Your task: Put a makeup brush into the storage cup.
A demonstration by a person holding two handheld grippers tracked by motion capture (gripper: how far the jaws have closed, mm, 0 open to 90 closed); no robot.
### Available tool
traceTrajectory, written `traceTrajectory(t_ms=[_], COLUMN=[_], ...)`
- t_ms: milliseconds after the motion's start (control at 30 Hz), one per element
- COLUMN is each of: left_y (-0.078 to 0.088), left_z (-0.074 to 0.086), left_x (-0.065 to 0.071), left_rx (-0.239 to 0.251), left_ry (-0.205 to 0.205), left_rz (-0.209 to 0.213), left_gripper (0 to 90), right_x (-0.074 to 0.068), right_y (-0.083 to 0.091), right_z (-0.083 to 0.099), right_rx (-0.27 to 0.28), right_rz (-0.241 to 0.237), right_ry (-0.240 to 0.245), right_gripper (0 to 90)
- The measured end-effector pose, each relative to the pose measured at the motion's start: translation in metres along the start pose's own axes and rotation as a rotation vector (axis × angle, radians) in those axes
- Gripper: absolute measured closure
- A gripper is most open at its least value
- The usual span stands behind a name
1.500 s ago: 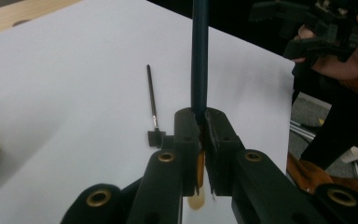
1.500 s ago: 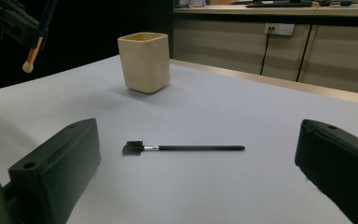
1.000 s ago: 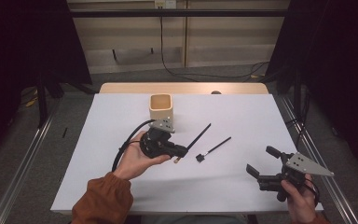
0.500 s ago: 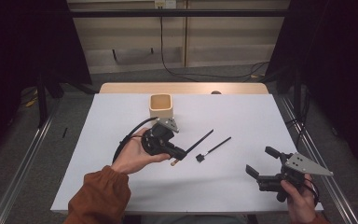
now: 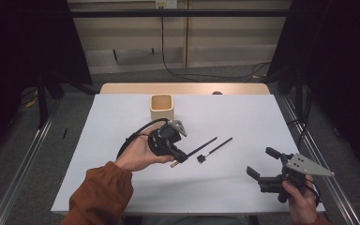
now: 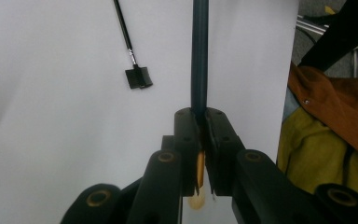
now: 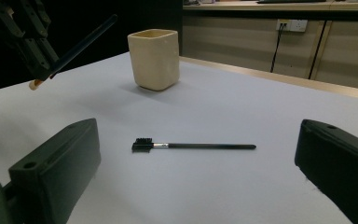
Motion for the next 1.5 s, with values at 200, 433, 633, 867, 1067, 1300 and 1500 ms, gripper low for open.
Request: traceTrajectory(t_ms=[200,433,633,867,1067,1300,1500], left_y=[-0.001,-0.01,-0.013,-0.014,-0.014,-0.014,-0.016], left_z=[-0.001,0.006,0.012,0.018,0.019,0.021,0.02], left_x=[0.003,0.004,0.003,0.005,0.003,0.002,0.004], left_rx=[-0.059,-0.165,-0.206,-0.231,-0.233,-0.227,-0.216], left_ry=[-0.007,-0.025,-0.031,-0.028,-0.025,-0.048,-0.05], left_rz=[0.012,0.03,0.047,0.061,0.059,0.056,0.06], left_gripper=[84.2,84.2,84.2,84.1,84.1,84.1,83.9], right_x=[0.0,-0.001,-0.002,-0.002,-0.004,0.0,0.007], right_y=[0.0,0.0,-0.001,-0.003,-0.005,-0.006,-0.006], right_z=[0.0,0.0,0.001,0.002,-0.005,-0.019,-0.031], right_rx=[0.001,0.0,-0.004,-0.01,0.017,0.039,0.049], right_rz=[-0.01,-0.02,-0.036,-0.051,-0.094,-0.101,-0.101], right_ry=[0.0,0.003,0.01,0.001,0.013,0.012,0.008], right_gripper=[0.0,0.0,0.0,0.0,0.0,0.0,0.0])
Point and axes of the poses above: each handheld gripper's, and its own axes: y roughly backward along the jaws, z roughly out of its underside, x roughly to its right, the point moved 7 cm from there along -y, roughly forward along the jaws, and after that the axes turned 1 degree about -x, right-handed, at the moved point
